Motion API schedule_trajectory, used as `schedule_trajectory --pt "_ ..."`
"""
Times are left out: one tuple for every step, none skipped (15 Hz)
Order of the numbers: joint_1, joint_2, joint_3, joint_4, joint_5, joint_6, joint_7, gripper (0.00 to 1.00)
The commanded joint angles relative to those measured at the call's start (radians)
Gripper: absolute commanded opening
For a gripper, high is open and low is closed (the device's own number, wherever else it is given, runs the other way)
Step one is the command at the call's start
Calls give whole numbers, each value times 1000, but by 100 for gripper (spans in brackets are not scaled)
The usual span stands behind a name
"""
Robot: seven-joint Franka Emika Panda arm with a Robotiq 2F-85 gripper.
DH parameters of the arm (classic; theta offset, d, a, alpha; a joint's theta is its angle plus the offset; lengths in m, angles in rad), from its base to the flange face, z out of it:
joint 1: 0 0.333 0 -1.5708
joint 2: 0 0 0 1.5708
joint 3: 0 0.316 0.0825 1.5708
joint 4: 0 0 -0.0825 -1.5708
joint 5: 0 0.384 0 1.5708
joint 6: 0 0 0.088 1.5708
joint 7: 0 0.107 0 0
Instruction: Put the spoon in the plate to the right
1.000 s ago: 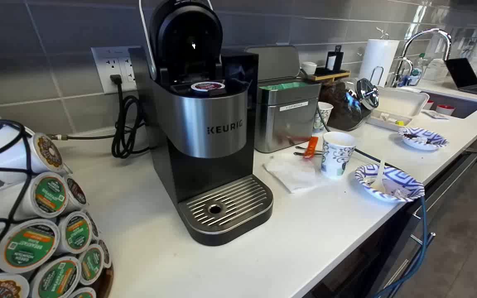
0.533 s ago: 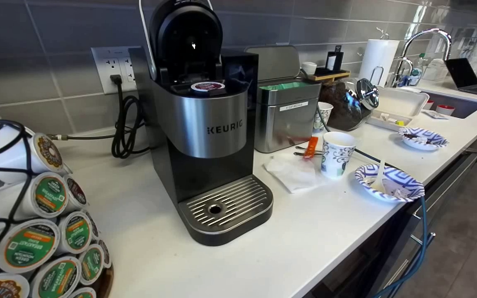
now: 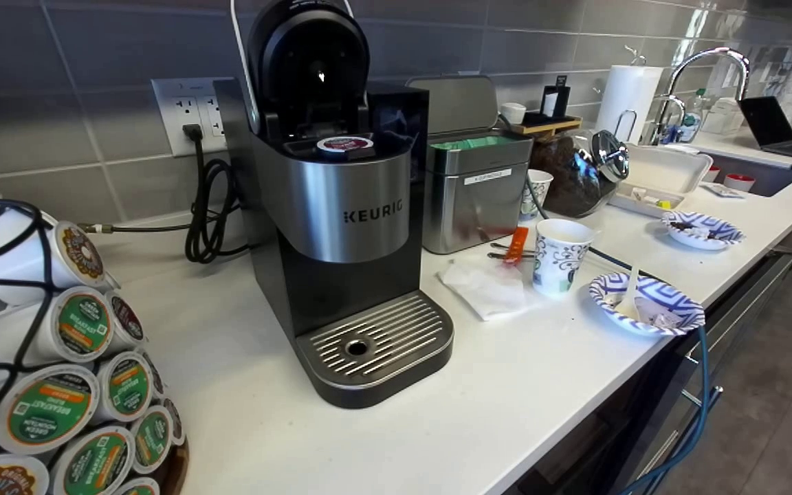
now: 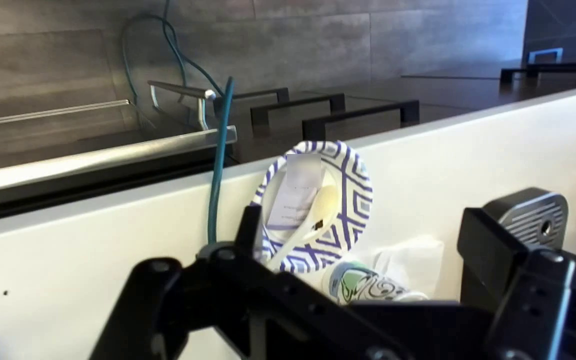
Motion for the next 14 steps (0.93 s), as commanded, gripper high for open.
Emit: schedule_trajectory --pt "-3 171 3 95 131 13 -55 100" --pt "-30 88 23 41 81 18 -35 100" --pt "-31 125 28 59 100 18 -42 100" --pt "-32 152 32 74 109 18 -45 100" --pt "-33 168 34 84 112 18 -46 100" --pt "-33 175 35 89 113 18 -46 100" --pt "-34 175 35 90 114 18 -46 100" --pt "-32 204 31 97 151 36 -87 100" --pt "-34 235 28 108 176 51 -134 100" --pt "-36 268 21 118 214 58 -195 100" --pt "-41 301 14 131 254 43 -248 100" --pt "-52 334 12 144 293 32 -300 100" --pt "-69 373 9 163 336 9 -354 100" --pt "-88 412 12 182 374 -15 -400 100"
